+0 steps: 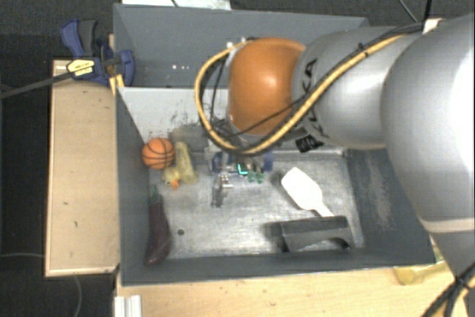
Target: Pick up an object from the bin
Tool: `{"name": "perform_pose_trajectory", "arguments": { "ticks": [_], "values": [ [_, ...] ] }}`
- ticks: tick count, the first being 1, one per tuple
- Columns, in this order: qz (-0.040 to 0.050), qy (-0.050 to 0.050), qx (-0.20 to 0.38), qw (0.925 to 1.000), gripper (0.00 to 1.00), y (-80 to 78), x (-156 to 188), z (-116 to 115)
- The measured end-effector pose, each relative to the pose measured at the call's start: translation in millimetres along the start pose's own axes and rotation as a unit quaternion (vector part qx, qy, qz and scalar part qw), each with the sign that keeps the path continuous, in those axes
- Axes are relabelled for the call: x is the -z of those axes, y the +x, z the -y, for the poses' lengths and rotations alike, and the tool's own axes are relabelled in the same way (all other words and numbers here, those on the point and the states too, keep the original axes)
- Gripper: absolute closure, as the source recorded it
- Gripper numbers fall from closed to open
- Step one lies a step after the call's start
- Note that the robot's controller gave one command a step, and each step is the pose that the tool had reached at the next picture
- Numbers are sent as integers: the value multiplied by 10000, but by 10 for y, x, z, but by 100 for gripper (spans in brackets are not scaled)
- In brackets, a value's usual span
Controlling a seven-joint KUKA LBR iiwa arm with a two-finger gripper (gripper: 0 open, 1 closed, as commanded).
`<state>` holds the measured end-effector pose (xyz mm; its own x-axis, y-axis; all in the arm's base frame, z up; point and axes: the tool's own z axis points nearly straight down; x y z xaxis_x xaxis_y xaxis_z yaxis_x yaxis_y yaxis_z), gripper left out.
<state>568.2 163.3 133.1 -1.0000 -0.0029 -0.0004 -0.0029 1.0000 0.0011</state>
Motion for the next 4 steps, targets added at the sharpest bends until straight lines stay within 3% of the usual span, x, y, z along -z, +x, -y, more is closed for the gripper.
{"name": "perform_pose_trajectory", "arguments": {
  "ticks": [1,2,3,4],
  "values": [
    [11,-2,-14,10000,0,-9,9,4],
    [93,-70,249,9996,0,-96,-211,301],
    [27,1,998,9950,0,-89,-490,668],
    [29,-8,1195,9928,100,-20,-597,1063]
  ]
}}
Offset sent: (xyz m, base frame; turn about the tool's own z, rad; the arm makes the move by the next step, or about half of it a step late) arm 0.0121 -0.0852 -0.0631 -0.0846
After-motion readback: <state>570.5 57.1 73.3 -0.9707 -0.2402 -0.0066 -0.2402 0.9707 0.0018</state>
